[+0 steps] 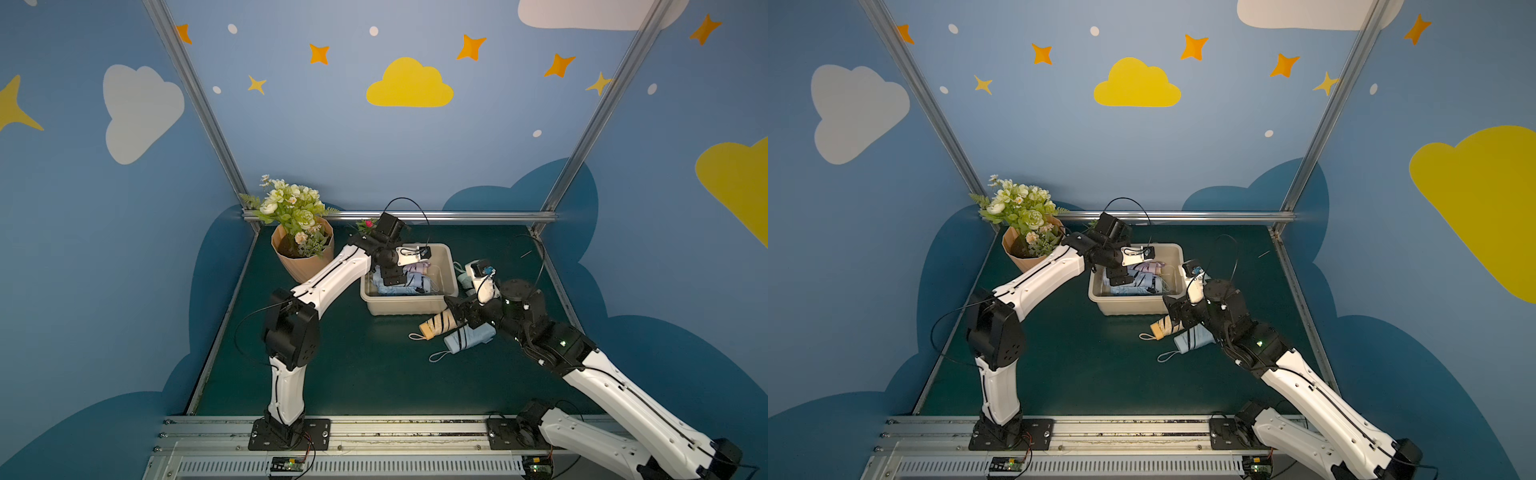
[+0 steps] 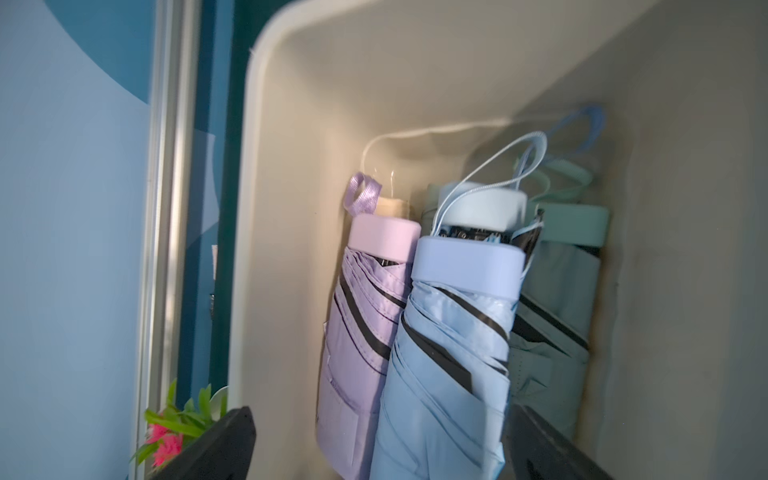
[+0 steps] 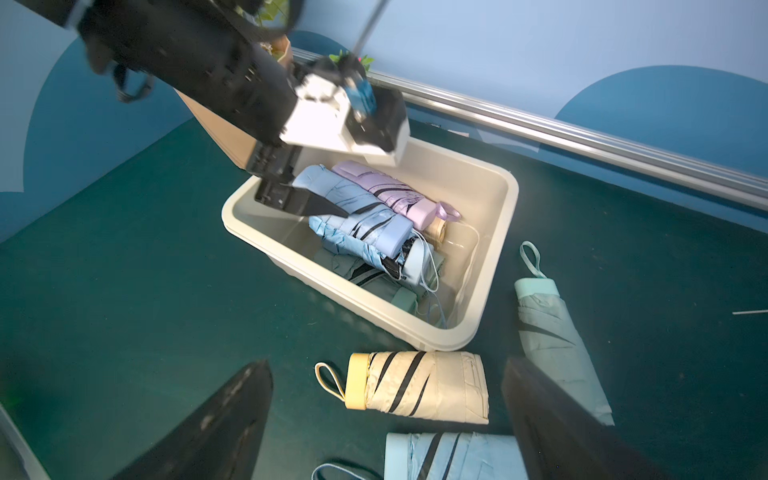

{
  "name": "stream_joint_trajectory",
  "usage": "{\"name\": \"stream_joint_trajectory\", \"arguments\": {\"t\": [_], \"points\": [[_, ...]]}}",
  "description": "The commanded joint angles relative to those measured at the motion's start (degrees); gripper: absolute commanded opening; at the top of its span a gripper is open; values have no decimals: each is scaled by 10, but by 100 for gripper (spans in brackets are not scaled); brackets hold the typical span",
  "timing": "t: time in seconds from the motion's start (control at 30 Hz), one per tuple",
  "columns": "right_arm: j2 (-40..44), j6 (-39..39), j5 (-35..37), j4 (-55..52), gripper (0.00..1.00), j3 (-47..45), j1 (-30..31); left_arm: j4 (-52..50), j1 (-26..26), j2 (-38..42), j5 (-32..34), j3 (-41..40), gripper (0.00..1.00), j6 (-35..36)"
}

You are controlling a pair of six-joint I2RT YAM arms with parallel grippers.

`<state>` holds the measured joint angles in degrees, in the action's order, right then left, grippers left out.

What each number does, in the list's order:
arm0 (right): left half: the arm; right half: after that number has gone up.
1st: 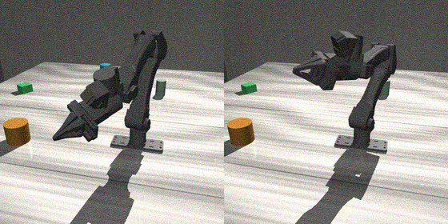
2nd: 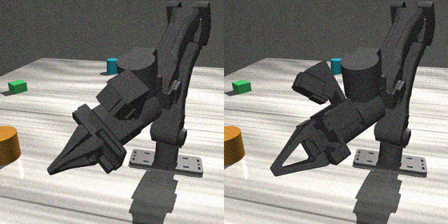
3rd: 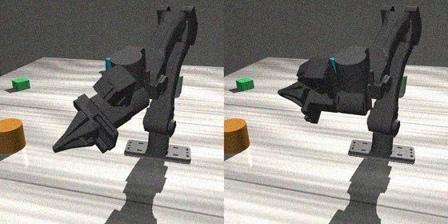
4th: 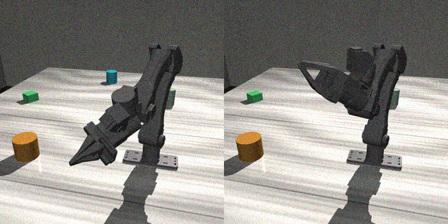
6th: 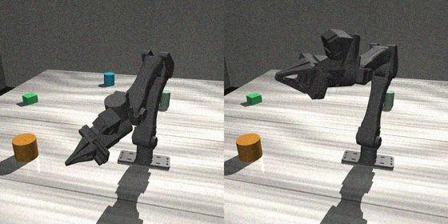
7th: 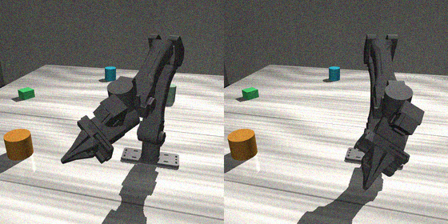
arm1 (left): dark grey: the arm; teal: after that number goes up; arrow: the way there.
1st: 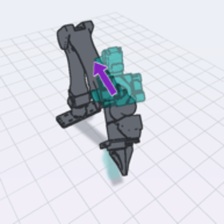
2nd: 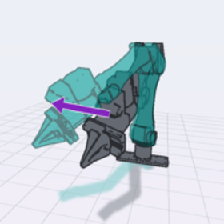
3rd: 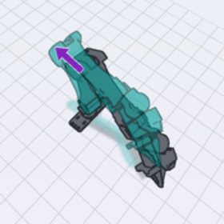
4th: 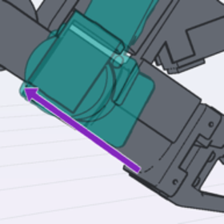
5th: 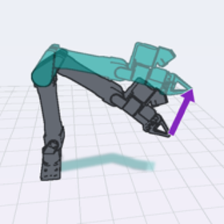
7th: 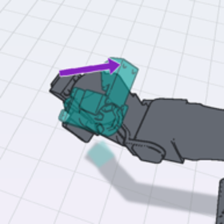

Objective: Put the umbrella into the storage box
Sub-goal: Place the umbrella in the storage box, then pick up the umbrella from the center of the board.

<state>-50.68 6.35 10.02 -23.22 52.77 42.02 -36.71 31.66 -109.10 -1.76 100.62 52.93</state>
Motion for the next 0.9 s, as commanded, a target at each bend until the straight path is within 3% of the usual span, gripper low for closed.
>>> {"name": "stream_joint_trajectory", "arguments": {"t": [0.0, 0.13, 0.2, 0.37, 0.53, 0.67, 0.77, 0.87], "points": [[18, 50, 22, -19, 92, -15, -3, 122, 2, 121, -36, -56, 100, -63], [23, 138, 79, -44, 93, -27, -5, 316, 2, 248, -5, -189, 100, -179], [18, 210, 118, -86, 92, -29, -9, 365, 1, 301, 31, -237, 100, -252], [-8, 359, 131, -187, 88, -26, -20, 318, -19, 402, 193, -289, 100, -491], [-35, 241, 64, -185, 91, 0, -43, 259, -64, 514, 208, -381, 100, -640], [-77, 86, -103, -158, 94, 43, -87, 286, -91, 612, 214, -487, 100, -715], [-100, -17, -187, -148, 94, 73, -99, 296, -106, 669, 219, -543, 100, -754], [-117, -159, -224, -159, 95, 105, -111, 297, -110, 712, 235, -578, 100, -763]]}}
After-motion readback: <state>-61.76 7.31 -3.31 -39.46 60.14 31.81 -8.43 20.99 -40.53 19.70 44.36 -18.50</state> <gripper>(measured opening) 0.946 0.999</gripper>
